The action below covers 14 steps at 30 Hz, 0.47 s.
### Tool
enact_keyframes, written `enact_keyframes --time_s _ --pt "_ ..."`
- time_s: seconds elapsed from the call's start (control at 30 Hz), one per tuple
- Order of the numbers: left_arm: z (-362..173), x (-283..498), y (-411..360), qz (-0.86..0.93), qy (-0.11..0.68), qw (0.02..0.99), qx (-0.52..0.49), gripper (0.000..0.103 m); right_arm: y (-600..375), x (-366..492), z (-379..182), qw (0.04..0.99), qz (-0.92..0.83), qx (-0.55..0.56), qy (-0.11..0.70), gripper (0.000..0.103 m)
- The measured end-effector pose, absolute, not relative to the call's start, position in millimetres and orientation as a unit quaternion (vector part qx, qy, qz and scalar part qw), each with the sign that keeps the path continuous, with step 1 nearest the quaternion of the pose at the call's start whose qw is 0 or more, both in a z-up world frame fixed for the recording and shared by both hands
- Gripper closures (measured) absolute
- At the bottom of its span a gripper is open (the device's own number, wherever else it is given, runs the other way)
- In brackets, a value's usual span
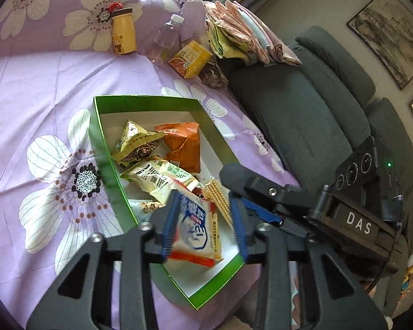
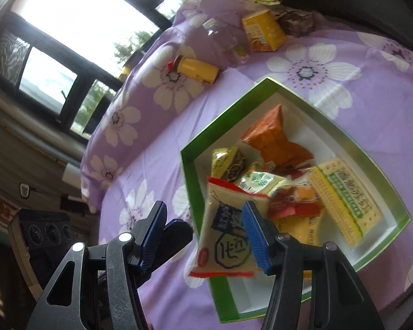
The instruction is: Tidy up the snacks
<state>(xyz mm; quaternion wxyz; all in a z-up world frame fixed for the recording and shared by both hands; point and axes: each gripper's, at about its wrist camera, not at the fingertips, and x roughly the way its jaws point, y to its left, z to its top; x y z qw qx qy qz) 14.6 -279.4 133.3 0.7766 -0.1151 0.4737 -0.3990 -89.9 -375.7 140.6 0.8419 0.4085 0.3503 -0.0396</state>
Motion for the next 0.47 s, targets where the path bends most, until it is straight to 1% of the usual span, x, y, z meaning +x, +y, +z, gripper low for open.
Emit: enact_keyframes --time_s 0.03,0.07,0.13,0.23,0.3,0.43,0.47 --pt "132.0 13.5 -281.7 -0.392 0.476 0.781 -0.103 0.039 -377.7 -92.6 138.7 0.842 -0.044 0.411 0.347 0.044" --pt "130.8 11.5 -282.8 -0.385 0.473 0.787 -0.091 0.033 -378.6 -95.2 137.9 0.844 -0.049 0.408 0.345 0.043" --pt "128.2 8.9 -283.4 -0.375 0.467 0.797 -0.073 0.029 -378.7 -99.5 139.7 0.85 -0.075 0.39 0.345 0.043" --pt "126.3 10.1 -282.5 -0.358 0.462 0.809 -0.06 0.019 -376.9 -104.0 143.7 0.856 -0.124 0.358 0.351 0.041" --pt "125.0 11.2 -281.1 -0.352 0.458 0.814 -0.057 0.019 -376.5 -107.3 145.3 0.859 -0.139 0.347 0.35 0.039" --pt "123.6 12.5 -279.5 -0.346 0.46 0.816 -0.055 0.019 -376.8 -110.3 147.5 0.862 -0.136 0.348 0.344 0.038" --pt "123.6 12.7 -278.5 -0.345 0.46 0.816 -0.054 0.018 -376.4 -111.1 148.3 0.862 -0.141 0.344 0.344 0.038"
